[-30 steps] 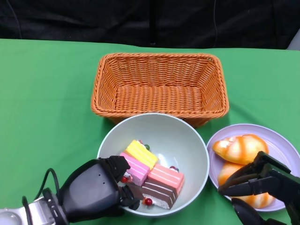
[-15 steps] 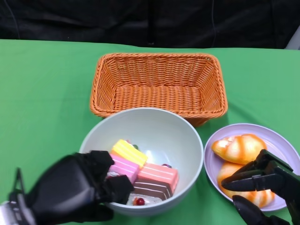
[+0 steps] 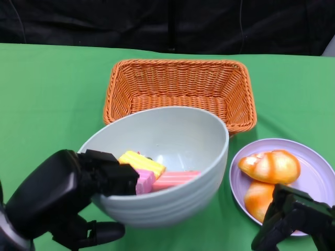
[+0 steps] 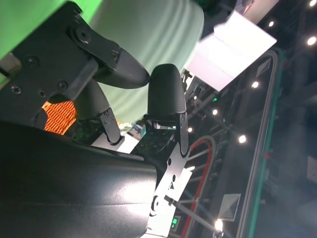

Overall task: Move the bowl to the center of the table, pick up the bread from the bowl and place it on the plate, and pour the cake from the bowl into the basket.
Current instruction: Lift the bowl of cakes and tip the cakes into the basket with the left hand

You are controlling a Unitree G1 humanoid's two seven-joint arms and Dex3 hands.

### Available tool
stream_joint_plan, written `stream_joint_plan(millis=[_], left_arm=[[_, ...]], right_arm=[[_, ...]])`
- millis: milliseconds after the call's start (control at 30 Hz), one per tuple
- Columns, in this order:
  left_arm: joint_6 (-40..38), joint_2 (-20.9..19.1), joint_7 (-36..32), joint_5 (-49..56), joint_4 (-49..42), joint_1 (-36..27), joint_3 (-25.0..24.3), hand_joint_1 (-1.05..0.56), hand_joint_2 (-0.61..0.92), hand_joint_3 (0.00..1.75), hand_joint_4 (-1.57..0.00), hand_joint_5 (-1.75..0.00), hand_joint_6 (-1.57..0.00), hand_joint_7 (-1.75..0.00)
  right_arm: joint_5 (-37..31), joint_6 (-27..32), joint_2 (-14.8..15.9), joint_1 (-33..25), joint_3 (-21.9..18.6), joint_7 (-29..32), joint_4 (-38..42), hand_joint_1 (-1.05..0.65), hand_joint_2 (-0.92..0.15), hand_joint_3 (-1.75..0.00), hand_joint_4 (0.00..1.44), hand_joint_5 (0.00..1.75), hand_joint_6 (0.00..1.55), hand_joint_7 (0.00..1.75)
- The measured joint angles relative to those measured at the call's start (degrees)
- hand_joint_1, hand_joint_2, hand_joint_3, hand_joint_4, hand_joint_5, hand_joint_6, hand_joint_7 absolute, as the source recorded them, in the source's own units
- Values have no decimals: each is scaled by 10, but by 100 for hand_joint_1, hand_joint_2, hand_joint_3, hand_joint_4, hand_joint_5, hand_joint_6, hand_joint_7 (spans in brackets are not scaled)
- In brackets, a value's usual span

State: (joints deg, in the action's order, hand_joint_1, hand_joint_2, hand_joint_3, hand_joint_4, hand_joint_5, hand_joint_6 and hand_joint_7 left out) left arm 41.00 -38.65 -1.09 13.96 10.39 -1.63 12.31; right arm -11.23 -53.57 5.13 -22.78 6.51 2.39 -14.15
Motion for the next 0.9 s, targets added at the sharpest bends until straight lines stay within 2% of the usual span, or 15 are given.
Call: stream_joint_plan(millis=[100, 233, 433, 700, 900], left_arm=[[-30, 31, 41, -48, 5, 4, 0, -17, 14, 165, -107, -175, -84, -175], [-88, 80, 82, -94, 23, 19, 0, -12, 10, 173, -106, -175, -85, -175], [-169, 155, 119, -138, 33, 50, -1, -11, 18, 175, -108, -175, -90, -175], [-218, 250, 133, -163, -11, 106, -7, -12, 30, 161, -108, -175, -91, -169], [-234, 330, 122, -166, -79, 158, -27, -14, 27, 166, -106, -175, -89, -170]], right_arm=[[-10, 2, 0, 0, -2, -4, 4, -17, -15, -173, 91, 175, 80, 155], [-18, 13, 0, 1, -3, -8, 14, -16, -16, -175, 90, 175, 81, 154], [-25, 15, 0, 7, -3, -11, 29, -16, -16, -175, 91, 175, 82, 153], [-30, 21, -1, 12, -3, -12, 42, -15, -17, -175, 92, 175, 82, 149], [-36, 22, -1, 15, -3, -12, 49, -17, -17, -175, 91, 175, 82, 149]])
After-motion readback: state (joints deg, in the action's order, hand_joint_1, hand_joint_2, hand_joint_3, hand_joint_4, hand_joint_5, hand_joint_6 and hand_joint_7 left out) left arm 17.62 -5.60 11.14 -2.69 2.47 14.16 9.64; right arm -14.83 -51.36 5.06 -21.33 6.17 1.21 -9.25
